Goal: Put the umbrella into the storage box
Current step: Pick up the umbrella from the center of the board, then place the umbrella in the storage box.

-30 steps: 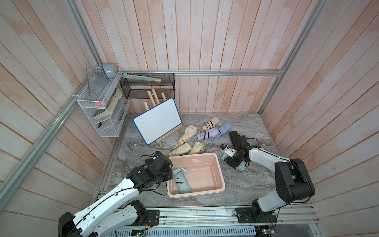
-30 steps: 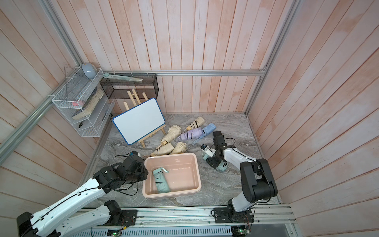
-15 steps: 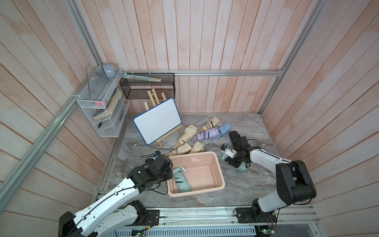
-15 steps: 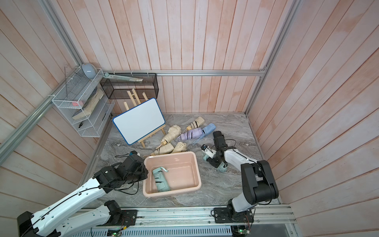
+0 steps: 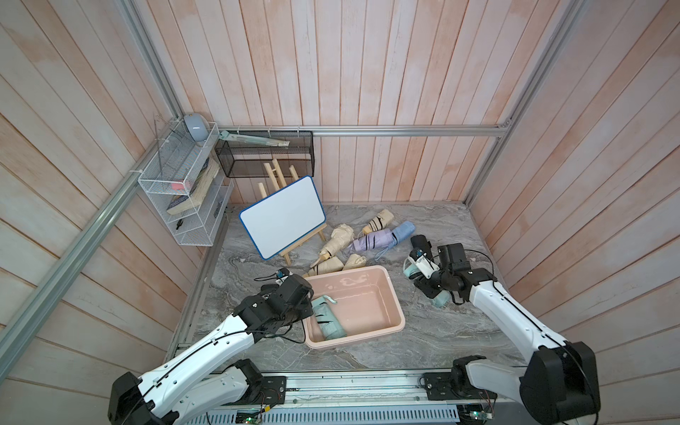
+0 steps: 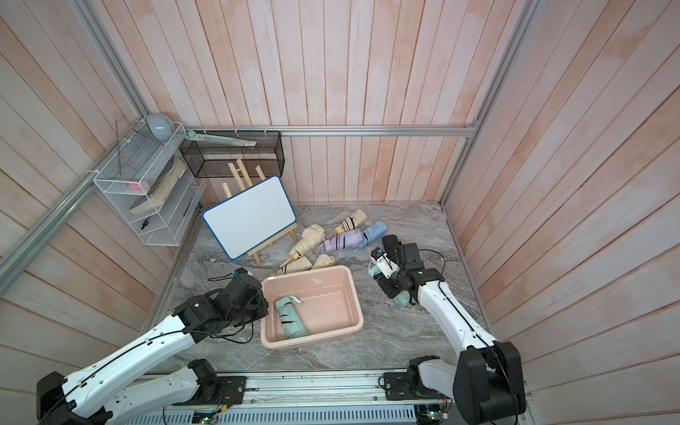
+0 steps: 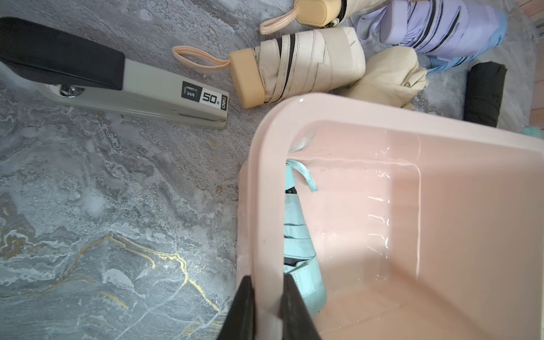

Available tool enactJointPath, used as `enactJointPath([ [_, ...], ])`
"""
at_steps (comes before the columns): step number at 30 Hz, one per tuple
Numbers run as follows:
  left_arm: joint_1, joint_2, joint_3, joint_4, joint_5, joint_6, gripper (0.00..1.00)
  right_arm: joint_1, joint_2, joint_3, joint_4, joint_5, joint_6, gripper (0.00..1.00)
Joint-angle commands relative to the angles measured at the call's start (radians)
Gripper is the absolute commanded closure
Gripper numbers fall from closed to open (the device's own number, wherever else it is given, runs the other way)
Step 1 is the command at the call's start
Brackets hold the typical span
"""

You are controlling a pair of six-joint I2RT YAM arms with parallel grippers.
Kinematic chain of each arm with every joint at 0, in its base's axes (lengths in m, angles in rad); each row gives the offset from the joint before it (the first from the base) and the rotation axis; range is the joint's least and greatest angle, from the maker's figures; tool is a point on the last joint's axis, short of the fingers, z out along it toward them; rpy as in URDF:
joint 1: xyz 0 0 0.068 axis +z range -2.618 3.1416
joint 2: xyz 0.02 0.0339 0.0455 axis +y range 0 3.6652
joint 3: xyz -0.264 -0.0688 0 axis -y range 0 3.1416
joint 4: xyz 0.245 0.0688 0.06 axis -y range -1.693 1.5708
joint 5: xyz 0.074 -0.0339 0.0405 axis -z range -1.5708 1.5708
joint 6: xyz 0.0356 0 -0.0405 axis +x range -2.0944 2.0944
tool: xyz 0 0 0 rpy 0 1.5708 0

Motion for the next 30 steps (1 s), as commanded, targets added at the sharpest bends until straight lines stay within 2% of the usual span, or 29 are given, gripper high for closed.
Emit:
enactJointPath([
  [1, -0.004, 0.013, 0.018, 0.004, -0.015, -0.043, 0.91, -0.007, -0.079, 0.061, -0.018, -0.027, 0.142, 0.90],
  [7, -0.038, 0.019, 0.020, 0.014, -0.043, -0.118, 0.92, -0.006, -0.217, 0.159, -0.035, -0.061, 0.384, 0.93],
  [13, -0.089, 0.044, 0.036, 0.035, -0.084, -0.197, 0.92, 0.003, -0.233, 0.294, -0.161, -0.141, 0.531, 0.94],
  [17, -0.122, 0.072, 0.053, 0.054, -0.098, -0.233, 0.92, 0.046, -0.241, 0.334, -0.193, -0.173, 0.618, 0.95],
  [20, -0.137, 0.087, 0.064, 0.067, -0.106, -0.256, 0.92, 0.133, -0.249, 0.339, -0.181, -0.162, 0.703, 0.95],
  [25, -0.152, 0.108, 0.070, 0.092, -0.108, -0.278, 0.92, 0.333, -0.237, 0.331, -0.112, -0.081, 0.841, 0.95],
  [30, -0.163, 0.120, 0.069, 0.116, -0.103, -0.284, 0.92, 0.490, -0.197, 0.311, -0.017, -0.012, 0.945, 0.96],
])
